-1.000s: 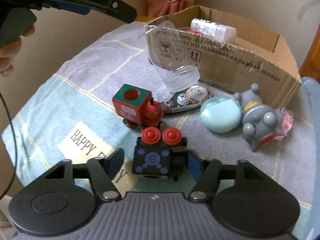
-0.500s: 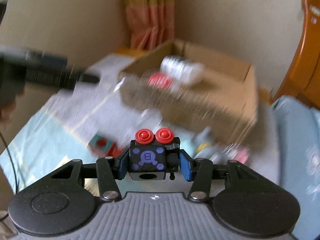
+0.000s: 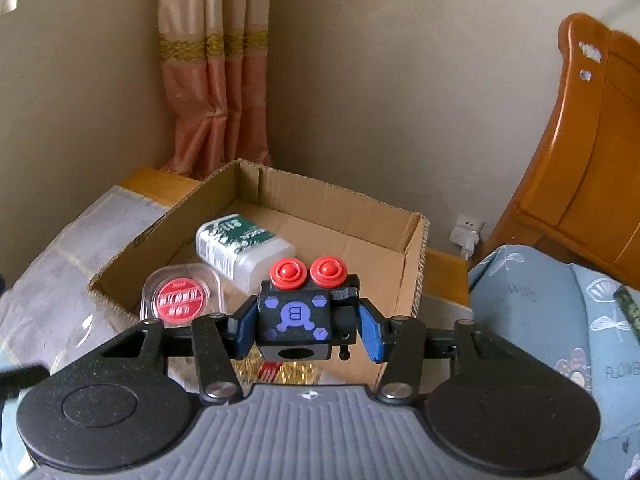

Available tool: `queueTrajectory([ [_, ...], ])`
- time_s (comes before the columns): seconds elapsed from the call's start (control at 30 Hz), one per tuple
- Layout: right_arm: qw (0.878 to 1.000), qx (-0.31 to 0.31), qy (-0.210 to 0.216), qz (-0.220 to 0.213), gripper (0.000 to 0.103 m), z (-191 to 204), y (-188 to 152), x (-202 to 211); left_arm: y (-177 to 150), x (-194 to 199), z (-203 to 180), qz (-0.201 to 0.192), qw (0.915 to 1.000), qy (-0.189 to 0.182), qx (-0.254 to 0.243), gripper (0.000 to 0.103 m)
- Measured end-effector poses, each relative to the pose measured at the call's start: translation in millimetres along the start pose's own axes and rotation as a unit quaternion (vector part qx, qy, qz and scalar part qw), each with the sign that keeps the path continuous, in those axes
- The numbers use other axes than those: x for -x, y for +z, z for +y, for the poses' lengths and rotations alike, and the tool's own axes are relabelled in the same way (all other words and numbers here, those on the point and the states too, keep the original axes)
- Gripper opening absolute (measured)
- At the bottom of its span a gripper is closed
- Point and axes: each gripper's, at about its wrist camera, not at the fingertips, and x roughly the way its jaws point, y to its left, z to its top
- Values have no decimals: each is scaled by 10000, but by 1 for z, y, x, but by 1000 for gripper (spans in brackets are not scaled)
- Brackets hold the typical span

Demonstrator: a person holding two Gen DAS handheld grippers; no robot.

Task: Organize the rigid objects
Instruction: 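Carry the fidget cube into the box and open the right tool, then grasp the red toy train with left tool while right tool grasps the grey elephant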

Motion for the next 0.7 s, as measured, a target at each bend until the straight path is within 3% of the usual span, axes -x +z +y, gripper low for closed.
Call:
queueTrajectory([
  [0.07, 9999, -120, 9, -85, 90, -2, -2, 4, -1, 0, -2, 14, 10000, -14, -23, 97],
  [0.27, 9997, -195, 115, -134, 102, 4, -25, 30, -2, -1, -8, 62, 9999, -27, -132, 97],
  [0.5, 9996, -220, -38, -192, 103, 11, -67, 56, -10, -2, -23, 79, 9996, -152, -231, 97],
  [0.7, 9980, -605, -159, -85, 103, 9, -111, 60, -24, -13, -44, 197, 9982, -338, -459, 97],
])
